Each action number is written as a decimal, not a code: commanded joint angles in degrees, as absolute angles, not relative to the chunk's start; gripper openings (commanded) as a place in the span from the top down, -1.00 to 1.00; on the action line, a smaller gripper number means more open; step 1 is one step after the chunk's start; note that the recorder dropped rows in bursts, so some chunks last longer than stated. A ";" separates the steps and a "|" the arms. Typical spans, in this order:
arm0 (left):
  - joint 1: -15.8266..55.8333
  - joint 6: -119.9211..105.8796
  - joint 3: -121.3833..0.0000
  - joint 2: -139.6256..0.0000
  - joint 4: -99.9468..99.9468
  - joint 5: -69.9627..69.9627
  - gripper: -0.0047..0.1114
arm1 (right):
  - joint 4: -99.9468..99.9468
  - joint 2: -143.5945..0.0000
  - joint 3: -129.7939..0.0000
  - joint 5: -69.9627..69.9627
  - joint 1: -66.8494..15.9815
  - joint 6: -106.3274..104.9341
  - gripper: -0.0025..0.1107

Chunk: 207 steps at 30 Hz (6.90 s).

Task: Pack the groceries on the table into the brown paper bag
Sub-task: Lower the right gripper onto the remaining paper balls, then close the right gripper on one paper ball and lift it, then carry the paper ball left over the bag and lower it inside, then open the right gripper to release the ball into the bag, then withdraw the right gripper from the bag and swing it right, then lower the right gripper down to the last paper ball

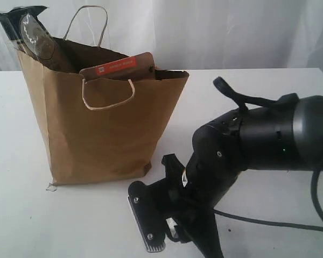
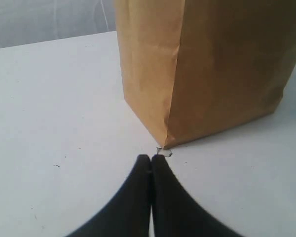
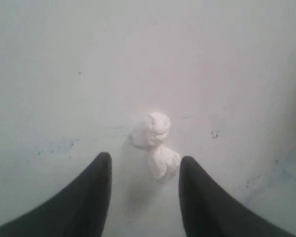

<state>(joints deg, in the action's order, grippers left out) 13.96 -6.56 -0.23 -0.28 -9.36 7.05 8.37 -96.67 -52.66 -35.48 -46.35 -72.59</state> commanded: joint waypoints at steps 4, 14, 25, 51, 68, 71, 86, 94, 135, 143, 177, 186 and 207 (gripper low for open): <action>13.66 -6.33 0.00 0.00 -9.72 7.16 0.92 | 5.69 -99.60 -54.86 -35.89 -46.15 -77.25 0.20; 13.66 -6.33 0.00 0.00 -9.72 7.16 0.92 | 4.43 -102.02 -54.86 -33.93 -44.43 -77.34 0.20; 13.66 -6.33 0.00 0.00 -9.72 7.16 0.92 | 4.90 -104.11 -54.86 -32.95 -44.43 -77.34 0.48; 13.66 -6.33 0.00 0.00 -9.72 7.16 0.92 | 2.44 -76.40 -54.85 -31.49 -39.92 -31.88 0.96; 13.66 -6.33 0.00 0.00 -9.72 7.16 0.92 | 2.58 -84.34 -80.47 -33.51 -42.90 -30.66 0.96; 13.66 -6.33 0.00 0.00 -9.72 7.16 0.92 | 2.58 -89.02 -85.44 -34.67 -43.02 -29.54 0.96; 13.66 -6.33 0.00 0.00 -9.72 7.16 0.92 | 2.59 -101.91 -100.10 -36.06 -44.65 -29.52 0.96; 13.66 -6.33 0.00 0.00 -9.72 7.16 0.92 | 2.87 -105.11 -102.13 -36.62 -45.30 -29.52 0.96; 13.66 -6.33 0.00 0.00 -9.72 7.16 0.92 | -21.07 -76.36 -82.91 -39.39 -45.30 4.05 0.02; 13.66 -6.33 0.00 0.00 -9.72 7.16 0.92 | -25.70 -63.87 -67.72 -37.52 -45.30 15.82 0.02; 13.66 -6.33 0.00 0.00 -9.72 7.16 0.92 | -2.37 -87.86 -44.17 -29.20 -45.71 2.75 0.02; 13.66 -6.33 0.00 0.00 -9.72 7.16 0.92 | 0.00 -95.86 -50.10 -28.36 -49.19 -2.82 0.02; 13.66 -6.33 0.00 0.00 -9.72 7.16 0.92 | 0.60 -103.61 -51.63 -27.78 -51.37 -2.82 0.16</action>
